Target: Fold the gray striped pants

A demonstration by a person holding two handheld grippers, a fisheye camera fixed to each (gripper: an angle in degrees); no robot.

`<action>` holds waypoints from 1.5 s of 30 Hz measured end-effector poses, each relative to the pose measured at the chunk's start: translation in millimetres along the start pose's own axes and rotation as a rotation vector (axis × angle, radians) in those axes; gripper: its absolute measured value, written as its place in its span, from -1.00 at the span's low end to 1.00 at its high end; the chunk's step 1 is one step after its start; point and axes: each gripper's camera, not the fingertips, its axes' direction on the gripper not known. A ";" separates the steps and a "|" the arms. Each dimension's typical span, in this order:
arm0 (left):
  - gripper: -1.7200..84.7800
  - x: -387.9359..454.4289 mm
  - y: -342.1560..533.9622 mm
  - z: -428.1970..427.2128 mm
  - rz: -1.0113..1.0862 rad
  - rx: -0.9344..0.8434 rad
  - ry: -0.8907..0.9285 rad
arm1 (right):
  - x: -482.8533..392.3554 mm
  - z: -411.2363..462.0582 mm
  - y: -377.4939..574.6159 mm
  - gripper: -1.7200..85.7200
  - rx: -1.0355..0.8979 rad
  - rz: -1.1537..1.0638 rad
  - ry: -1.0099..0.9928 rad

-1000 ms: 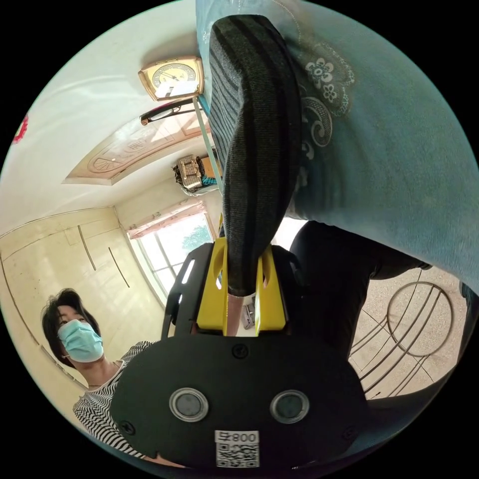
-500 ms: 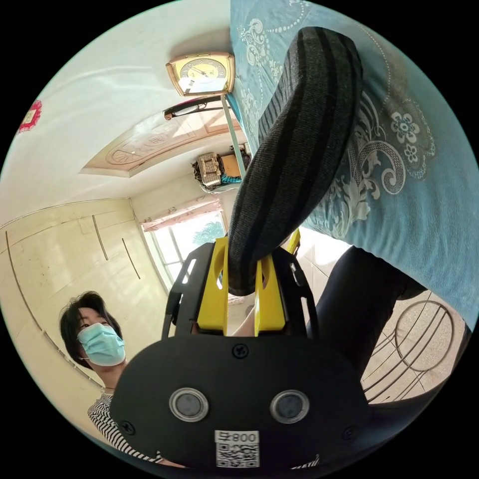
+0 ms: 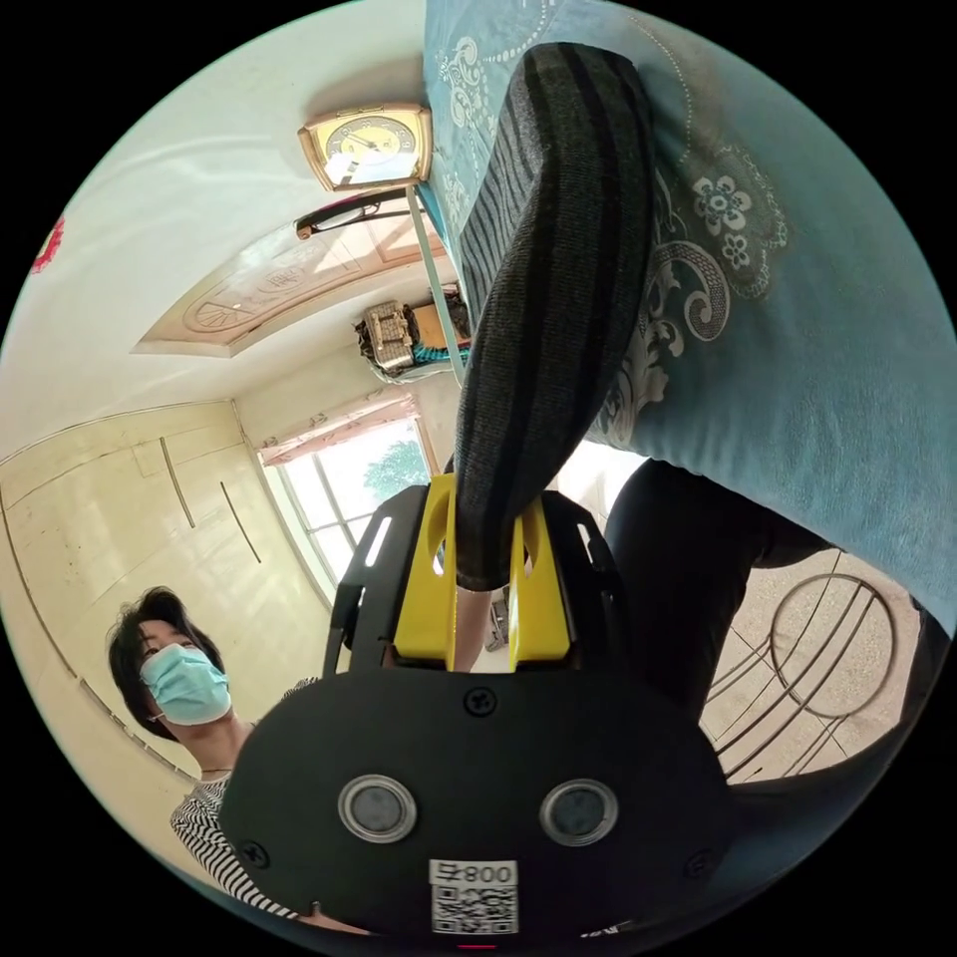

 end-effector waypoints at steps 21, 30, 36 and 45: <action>-0.72 229.4 25.8 257.4 0.264 -0.174 0.069 | -88.7 -127.7 205.7 -0.80 0.128 -0.269 -0.046; -0.71 338.5 16.7 512.5 0.346 -0.357 -0.007 | -86.3 -245.2 286.6 -0.80 0.288 -0.329 -0.150; -0.71 413.1 17.6 725.9 0.366 -0.494 -0.061 | -84.5 -349.3 325.1 -0.80 0.401 -0.309 -0.220; -0.72 559.7 71.0 1014.1 0.354 -0.668 -0.119 | -138.7 -509.6 411.7 -0.80 0.557 -0.258 -0.241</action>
